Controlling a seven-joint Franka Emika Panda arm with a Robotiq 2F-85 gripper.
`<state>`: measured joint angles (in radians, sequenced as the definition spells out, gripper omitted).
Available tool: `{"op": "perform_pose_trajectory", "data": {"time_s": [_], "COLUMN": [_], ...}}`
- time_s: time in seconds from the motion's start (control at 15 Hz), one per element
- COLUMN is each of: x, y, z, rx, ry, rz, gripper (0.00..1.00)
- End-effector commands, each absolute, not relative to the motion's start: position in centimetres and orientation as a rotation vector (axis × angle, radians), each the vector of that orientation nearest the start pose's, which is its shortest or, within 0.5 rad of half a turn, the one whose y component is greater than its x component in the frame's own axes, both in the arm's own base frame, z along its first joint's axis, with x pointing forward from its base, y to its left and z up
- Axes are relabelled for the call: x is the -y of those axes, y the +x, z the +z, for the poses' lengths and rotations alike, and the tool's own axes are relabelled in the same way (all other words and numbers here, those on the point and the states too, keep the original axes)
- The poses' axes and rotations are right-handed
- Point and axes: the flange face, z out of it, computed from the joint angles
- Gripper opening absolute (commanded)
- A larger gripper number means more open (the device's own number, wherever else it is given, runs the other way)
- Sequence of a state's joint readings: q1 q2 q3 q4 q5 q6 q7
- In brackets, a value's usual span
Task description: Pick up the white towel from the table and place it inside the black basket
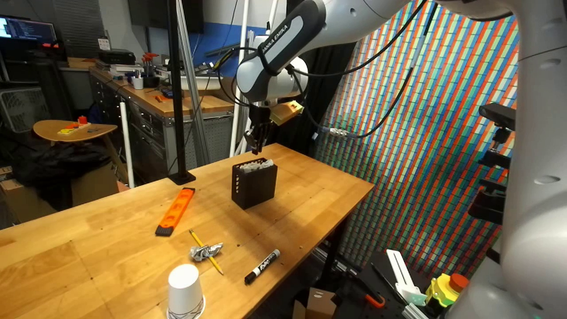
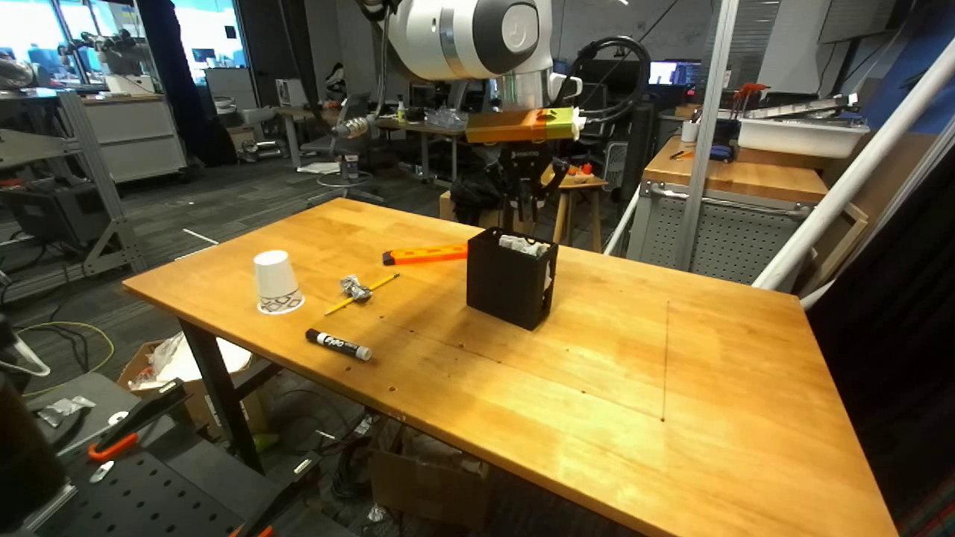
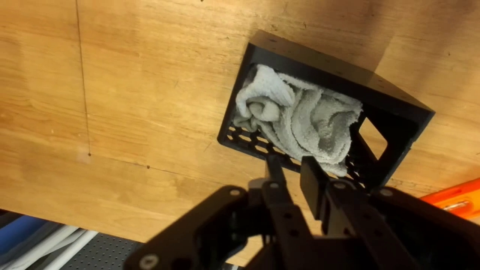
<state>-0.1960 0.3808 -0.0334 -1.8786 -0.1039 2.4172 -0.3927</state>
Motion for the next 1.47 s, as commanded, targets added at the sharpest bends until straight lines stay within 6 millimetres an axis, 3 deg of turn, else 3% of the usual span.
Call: {"op": "perform_pose_trajectory", "data": {"time_s": [0.0, 0.47, 1.4], "x": [15.3, 15.1, 15.3], "y": [62.8, 63.3, 63.0], "z": [32.3, 30.3, 23.3], "rx": [0.409, 0.446, 0.422], "ry": [-3.237, -3.228, -3.168], "rz": [-0.199, -0.165, -0.013], "gripper": [0.01, 0.02, 0.02]}}
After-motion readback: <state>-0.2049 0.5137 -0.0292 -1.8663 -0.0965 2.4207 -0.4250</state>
